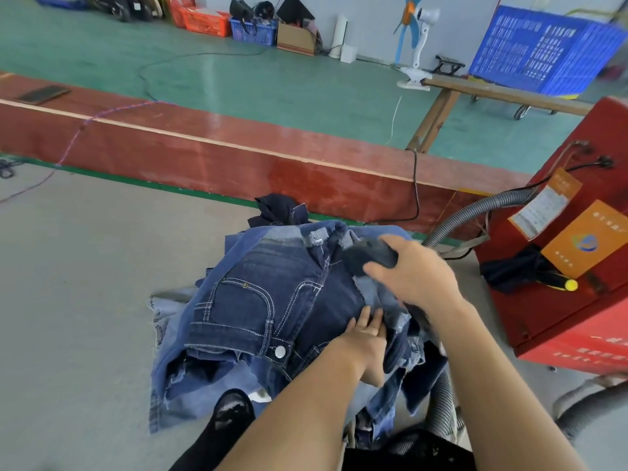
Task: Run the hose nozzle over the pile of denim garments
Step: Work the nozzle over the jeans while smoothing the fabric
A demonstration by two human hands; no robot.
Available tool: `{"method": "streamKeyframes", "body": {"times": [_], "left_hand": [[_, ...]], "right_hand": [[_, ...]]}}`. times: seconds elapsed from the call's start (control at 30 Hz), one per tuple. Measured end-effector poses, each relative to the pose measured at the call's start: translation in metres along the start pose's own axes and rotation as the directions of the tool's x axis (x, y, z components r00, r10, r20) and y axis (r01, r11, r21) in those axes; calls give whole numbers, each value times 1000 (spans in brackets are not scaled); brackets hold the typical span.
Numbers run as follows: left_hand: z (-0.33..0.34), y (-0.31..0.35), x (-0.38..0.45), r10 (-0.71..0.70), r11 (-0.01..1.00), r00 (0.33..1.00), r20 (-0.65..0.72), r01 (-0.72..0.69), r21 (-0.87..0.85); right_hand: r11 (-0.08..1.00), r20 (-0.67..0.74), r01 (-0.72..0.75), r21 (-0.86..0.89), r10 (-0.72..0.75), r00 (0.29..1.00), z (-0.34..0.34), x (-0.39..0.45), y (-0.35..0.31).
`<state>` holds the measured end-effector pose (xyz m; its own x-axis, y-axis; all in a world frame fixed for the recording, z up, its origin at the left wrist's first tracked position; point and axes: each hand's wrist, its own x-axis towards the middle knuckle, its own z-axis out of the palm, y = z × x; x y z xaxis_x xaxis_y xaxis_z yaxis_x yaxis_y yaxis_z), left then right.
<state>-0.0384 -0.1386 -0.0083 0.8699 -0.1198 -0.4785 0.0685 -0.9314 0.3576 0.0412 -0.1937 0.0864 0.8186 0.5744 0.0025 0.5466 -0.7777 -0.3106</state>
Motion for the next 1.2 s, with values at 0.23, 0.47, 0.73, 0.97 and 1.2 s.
{"method": "streamKeyframes", "body": {"times": [0.23, 0.47, 0.73, 0.97, 1.2], "left_hand": [[-4, 5, 5, -87, 995, 991, 104, 92, -45], [-7, 8, 2, -68, 998, 991, 112, 67, 12], [1, 3, 7, -27, 999, 997, 77, 25, 33], [1, 2, 6, -7, 1000, 998, 61, 6, 4], [-2, 8, 2, -51, 998, 997, 65, 49, 36]], "right_hand": [[986, 59, -29, -162, 39, 997, 36, -14, 2], [986, -13, -57, -159, 55, 998, 54, 4, -12], [997, -141, -37, 70, 47, 989, 47, 29, -21], [982, -243, 11, 191, 37, 969, -11, 13, 0], [995, 146, -13, -98, 27, 989, 12, -9, 13]]}}
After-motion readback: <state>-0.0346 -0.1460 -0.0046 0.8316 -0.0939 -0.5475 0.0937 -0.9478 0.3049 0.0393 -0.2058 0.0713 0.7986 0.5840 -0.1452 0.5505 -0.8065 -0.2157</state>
